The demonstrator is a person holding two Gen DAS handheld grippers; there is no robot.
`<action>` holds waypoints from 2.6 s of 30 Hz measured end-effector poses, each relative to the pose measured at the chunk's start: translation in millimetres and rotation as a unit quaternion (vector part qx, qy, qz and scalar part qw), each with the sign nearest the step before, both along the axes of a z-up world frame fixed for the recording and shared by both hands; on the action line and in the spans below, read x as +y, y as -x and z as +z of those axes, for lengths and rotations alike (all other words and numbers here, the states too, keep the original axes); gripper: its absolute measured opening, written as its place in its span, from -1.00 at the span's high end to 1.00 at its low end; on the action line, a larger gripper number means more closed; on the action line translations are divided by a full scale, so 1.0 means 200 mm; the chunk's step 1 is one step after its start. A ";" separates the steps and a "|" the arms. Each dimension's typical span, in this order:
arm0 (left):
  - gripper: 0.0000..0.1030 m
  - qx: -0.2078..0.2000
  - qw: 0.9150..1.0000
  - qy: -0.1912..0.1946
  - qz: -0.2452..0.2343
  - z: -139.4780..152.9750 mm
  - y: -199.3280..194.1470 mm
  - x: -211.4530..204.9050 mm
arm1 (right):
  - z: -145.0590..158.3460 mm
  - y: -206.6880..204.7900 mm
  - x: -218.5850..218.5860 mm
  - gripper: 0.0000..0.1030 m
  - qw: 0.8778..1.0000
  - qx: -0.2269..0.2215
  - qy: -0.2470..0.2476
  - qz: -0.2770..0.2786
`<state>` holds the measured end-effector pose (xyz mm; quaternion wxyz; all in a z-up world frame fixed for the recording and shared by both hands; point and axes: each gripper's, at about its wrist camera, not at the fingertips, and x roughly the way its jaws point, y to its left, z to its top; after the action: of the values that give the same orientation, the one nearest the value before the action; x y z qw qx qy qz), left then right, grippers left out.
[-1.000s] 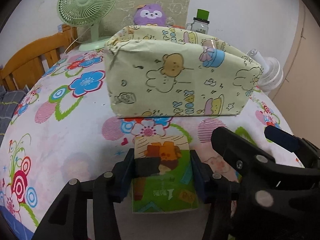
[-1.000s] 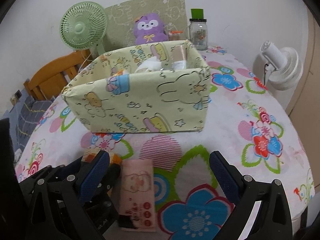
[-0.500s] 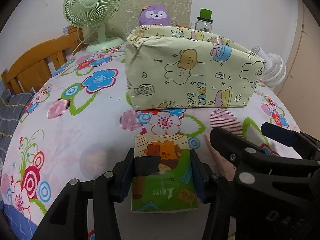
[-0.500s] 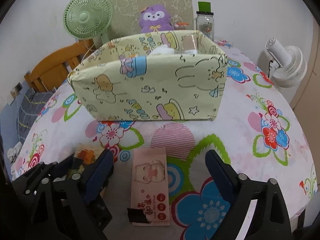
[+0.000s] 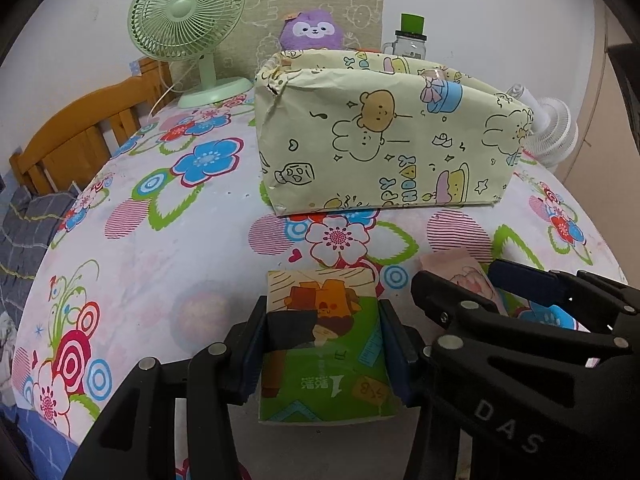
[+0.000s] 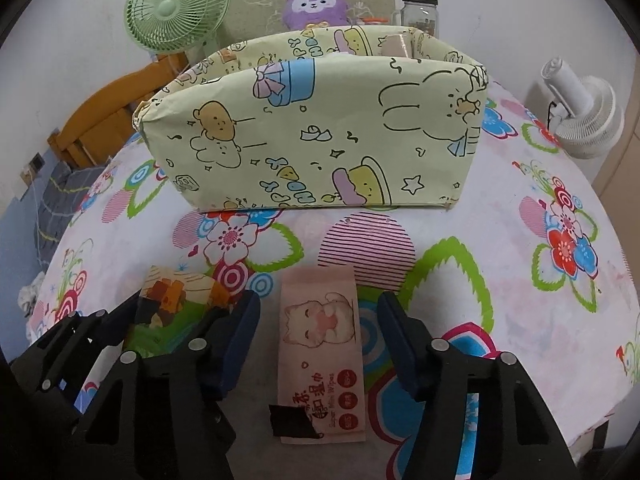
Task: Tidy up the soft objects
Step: 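Grasp the green tissue pack with the left gripper while the right gripper approaches the pink pack, then grasp the pink tissue pack with the right gripper, then lift both tissue packs and carry them over the basket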
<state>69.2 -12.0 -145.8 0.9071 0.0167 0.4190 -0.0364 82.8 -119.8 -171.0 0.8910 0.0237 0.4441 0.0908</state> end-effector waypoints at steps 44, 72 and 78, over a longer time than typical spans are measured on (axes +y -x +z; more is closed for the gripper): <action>0.01 -0.019 1.000 0.014 -0.012 0.14 -0.10 -0.13 | 0.17 -0.07 -0.11 0.19 0.998 -0.046 0.010 -0.041; 0.01 -0.099 0.995 0.024 -0.011 0.51 0.02 -0.17 | 0.57 0.09 -0.16 0.19 0.990 -0.136 0.004 -0.036; 0.01 -0.114 0.993 0.026 -0.013 0.58 0.04 -0.17 | 0.63 0.12 -0.15 0.19 0.988 -0.151 0.005 -0.037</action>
<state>61.4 -45.8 -30.5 0.9487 0.0024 0.3111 -0.0570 59.4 -150.1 -44.1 0.9507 0.0220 0.3037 0.0583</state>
